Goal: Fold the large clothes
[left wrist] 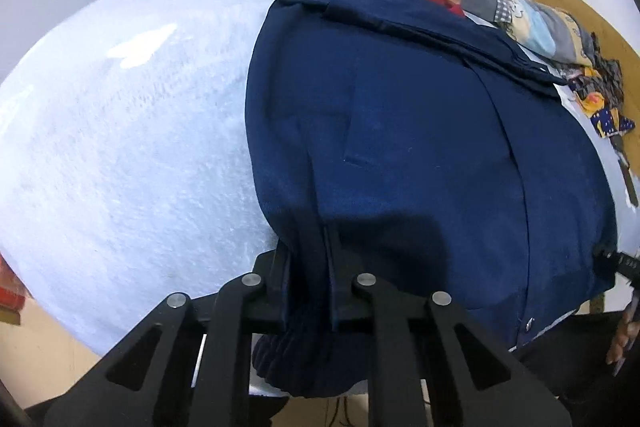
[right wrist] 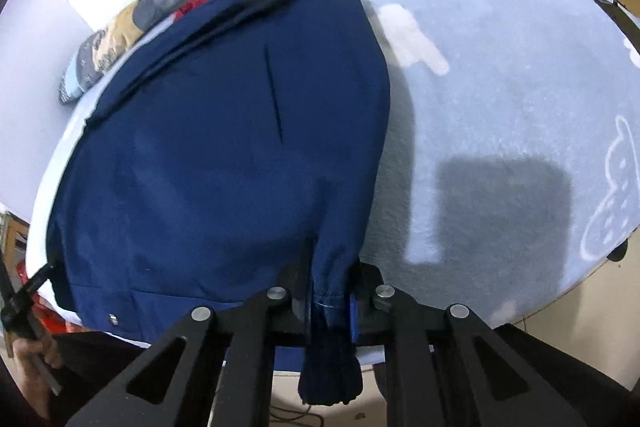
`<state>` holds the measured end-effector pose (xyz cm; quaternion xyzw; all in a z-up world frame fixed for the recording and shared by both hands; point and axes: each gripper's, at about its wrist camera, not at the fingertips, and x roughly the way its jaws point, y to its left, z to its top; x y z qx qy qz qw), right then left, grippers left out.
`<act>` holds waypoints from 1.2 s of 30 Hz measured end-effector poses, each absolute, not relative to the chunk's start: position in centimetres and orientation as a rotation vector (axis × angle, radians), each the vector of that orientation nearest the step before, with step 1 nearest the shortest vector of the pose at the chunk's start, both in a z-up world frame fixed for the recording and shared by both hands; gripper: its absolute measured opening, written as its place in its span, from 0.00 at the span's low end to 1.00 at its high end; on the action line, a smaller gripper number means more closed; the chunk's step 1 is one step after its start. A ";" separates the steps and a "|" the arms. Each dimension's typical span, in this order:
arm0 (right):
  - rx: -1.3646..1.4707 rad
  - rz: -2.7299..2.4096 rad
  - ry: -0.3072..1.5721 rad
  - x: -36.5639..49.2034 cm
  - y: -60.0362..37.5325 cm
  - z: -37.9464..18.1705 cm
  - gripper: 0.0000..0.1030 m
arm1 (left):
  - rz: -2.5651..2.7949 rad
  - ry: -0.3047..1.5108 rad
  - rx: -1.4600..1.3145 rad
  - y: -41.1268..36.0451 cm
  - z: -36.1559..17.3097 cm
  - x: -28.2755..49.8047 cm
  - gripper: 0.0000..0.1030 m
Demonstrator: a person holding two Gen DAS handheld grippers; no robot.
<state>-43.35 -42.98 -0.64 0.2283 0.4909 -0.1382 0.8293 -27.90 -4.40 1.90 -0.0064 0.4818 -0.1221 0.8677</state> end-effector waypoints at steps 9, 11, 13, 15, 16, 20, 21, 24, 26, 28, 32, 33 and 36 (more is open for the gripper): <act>0.492 -0.288 1.009 -43.0 -42.9 -1.2 0.19 | -0.251 0.996 -0.081 -4.2 1.4 -27.8 0.20; 0.561 -0.279 0.996 -43.4 -43.8 -1.4 0.22 | -0.257 1.009 -0.056 -4.5 1.4 -27.7 0.24; 0.659 -0.251 0.975 -43.6 -44.8 -1.6 0.33 | -0.254 1.011 -0.028 -4.8 1.5 -27.8 0.26; 0.716 -0.177 0.981 -43.4 -45.3 -1.6 0.53 | -0.250 1.016 -0.018 -4.9 1.5 -27.8 0.29; 0.728 -0.153 0.997 -43.0 -45.4 -1.6 0.60 | -0.253 1.022 -0.020 -5.0 1.5 -27.7 0.31; 0.662 -0.177 1.009 -42.5 -44.5 -1.4 0.48 | -0.259 1.026 -0.017 -5.0 1.6 -27.6 0.30; 0.629 -0.212 1.017 -42.7 -44.2 -1.3 0.34 | -0.258 1.021 -0.006 -5.1 1.7 -27.7 0.27; 0.656 -0.236 1.012 -43.4 -45.0 -1.3 0.14 | -0.263 1.008 -0.012 -4.9 1.9 -27.7 0.15; 0.670 -0.232 1.002 -43.6 -45.2 -1.3 0.12 | -0.270 1.006 -0.045 -4.5 2.0 -27.7 0.11; 0.684 -0.213 0.962 -44.0 -45.2 -0.6 0.12 | -0.274 0.997 -0.060 -4.3 2.3 -27.8 0.09; 0.804 -0.131 0.839 -44.9 -45.6 1.2 0.11 | -0.295 0.961 -0.086 -4.1 3.5 -28.4 0.07; 0.834 -0.102 0.805 -45.3 -45.7 1.6 0.11 | -0.299 0.951 -0.095 -4.0 3.9 -28.7 0.07; 0.889 0.017 0.678 -46.4 -45.7 3.6 0.11 | -0.320 0.917 -0.099 -3.8 5.1 -29.7 0.07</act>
